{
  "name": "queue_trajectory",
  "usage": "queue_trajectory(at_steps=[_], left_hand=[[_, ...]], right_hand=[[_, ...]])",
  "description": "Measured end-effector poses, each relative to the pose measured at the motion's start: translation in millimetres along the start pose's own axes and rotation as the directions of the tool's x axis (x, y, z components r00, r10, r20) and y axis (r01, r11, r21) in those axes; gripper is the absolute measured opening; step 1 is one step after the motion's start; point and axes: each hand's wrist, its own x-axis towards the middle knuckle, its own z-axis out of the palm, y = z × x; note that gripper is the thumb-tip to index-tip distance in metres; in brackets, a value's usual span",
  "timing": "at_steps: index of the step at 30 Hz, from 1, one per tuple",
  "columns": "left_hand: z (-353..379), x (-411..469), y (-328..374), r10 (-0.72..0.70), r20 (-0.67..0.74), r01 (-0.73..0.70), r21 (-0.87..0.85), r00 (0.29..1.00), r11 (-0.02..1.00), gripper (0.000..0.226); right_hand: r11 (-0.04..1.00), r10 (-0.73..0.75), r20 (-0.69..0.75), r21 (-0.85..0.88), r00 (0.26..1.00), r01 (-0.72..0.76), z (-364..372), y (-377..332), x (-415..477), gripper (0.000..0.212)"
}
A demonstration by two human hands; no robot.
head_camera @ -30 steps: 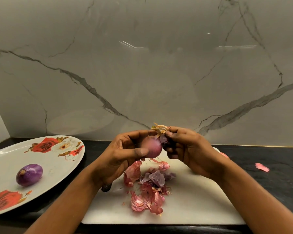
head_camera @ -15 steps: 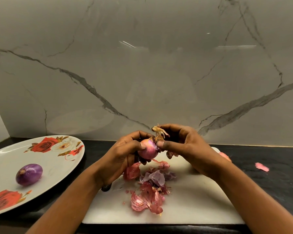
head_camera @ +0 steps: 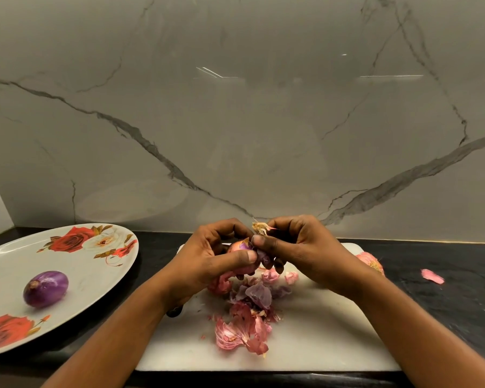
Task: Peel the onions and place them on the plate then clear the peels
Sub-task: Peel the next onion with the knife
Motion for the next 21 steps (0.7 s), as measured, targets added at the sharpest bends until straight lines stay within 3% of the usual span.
queue_trajectory(at_steps=[9,12,16,21], left_hand=[[1.7,0.2,0.6,0.05,0.001,-0.05,-0.007,0.999,0.999,0.018],[1.0,-2.5,-2.7,0.049,0.017,-0.049,0.027,0.999,0.998,0.016],[1.5,-2.9,-1.9,0.034,0.012,-0.035,0.075,0.999,0.997,0.019],[1.0,-0.9,-1.3,0.009,-0.033,-0.01,-0.026,0.999,1.0,0.022]], right_hand=[[0.959,0.104,0.06,0.257,0.993,-0.116,2.4,-3.8,-0.3,0.018],[0.916,0.158,-0.017,0.377,0.987,-0.14,-3.5,-5.7,1.2,0.023],[0.942,0.111,-0.074,0.325,0.991,-0.081,-13.0,-7.6,1.3,0.023],[0.979,0.118,-0.039,0.17,0.992,-0.11,-11.5,-8.1,1.3,0.028]])
